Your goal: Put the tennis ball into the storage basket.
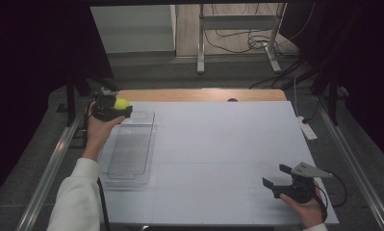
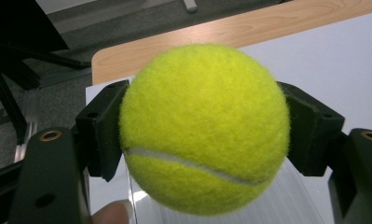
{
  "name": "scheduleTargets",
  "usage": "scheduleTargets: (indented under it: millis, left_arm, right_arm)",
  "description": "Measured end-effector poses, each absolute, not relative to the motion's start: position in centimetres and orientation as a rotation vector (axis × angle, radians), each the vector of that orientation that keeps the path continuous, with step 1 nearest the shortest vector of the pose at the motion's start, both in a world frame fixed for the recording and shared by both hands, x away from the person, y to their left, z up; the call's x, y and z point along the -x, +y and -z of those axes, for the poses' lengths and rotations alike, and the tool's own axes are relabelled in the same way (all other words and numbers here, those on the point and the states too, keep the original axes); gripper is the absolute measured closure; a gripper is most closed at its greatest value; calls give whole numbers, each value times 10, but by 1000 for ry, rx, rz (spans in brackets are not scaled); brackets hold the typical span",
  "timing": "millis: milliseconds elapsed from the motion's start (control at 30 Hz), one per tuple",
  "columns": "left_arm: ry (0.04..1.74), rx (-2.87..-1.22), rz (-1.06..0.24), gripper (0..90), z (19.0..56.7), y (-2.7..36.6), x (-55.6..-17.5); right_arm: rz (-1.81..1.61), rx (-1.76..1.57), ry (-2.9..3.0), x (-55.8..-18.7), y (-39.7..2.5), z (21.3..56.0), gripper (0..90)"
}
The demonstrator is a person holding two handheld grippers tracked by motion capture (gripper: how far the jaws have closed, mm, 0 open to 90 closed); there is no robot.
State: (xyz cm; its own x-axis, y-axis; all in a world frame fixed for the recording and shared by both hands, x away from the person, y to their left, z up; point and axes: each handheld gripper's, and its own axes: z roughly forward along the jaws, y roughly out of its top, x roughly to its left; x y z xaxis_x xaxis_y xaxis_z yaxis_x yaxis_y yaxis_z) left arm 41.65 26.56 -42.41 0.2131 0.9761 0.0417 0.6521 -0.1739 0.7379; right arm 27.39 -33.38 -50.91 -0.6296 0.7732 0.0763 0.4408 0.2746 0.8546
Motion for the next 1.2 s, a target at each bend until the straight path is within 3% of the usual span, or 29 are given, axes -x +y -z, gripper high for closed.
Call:
scheduleTargets:
  millis: [1200]
  left_arm:
    - [1573,-1965,-653,263,455,267,-429]
  right_arm:
    - [-1297,-1104,2192,-274,-335,509,99]
